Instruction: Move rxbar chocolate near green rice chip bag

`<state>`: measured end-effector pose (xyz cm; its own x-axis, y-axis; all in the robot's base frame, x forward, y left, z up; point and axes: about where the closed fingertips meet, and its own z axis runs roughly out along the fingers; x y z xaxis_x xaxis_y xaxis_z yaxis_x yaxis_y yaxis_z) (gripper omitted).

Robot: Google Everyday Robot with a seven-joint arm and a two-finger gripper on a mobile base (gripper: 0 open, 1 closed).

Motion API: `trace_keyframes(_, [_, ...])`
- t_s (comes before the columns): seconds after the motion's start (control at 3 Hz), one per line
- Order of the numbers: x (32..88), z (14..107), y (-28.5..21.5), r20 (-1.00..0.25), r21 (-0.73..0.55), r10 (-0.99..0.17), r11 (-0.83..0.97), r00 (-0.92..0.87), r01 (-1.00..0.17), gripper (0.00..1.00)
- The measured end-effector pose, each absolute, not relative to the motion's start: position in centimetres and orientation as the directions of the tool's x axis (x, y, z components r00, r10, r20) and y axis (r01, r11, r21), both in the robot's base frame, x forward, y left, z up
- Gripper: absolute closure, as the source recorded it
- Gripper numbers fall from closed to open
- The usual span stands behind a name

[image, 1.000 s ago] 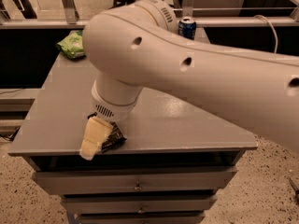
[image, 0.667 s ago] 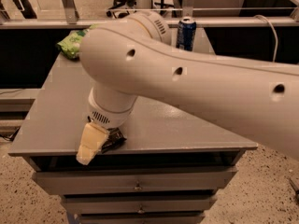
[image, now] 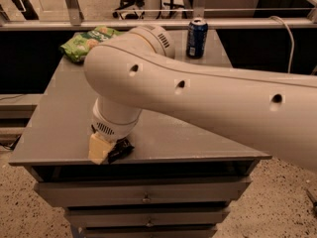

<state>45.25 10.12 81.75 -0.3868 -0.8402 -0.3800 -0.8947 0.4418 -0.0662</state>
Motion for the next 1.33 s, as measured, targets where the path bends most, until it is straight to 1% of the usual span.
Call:
trace_keyframes(0.67, [45.3,82.6,10.1,-0.380,-0.067,-0.840,0.443,-0.388,-0.894,0.95])
trace_keyframes(1.0, [45.4,84.7,10.0,-0.386,-0.104,-0.842,0.444,-0.376,-0.890,1.00])
trace_keyframes(1.33, [46.3,86.6,9.9,-0.404,-0.137,-0.844,0.436,-0.351,-0.890,1.00])
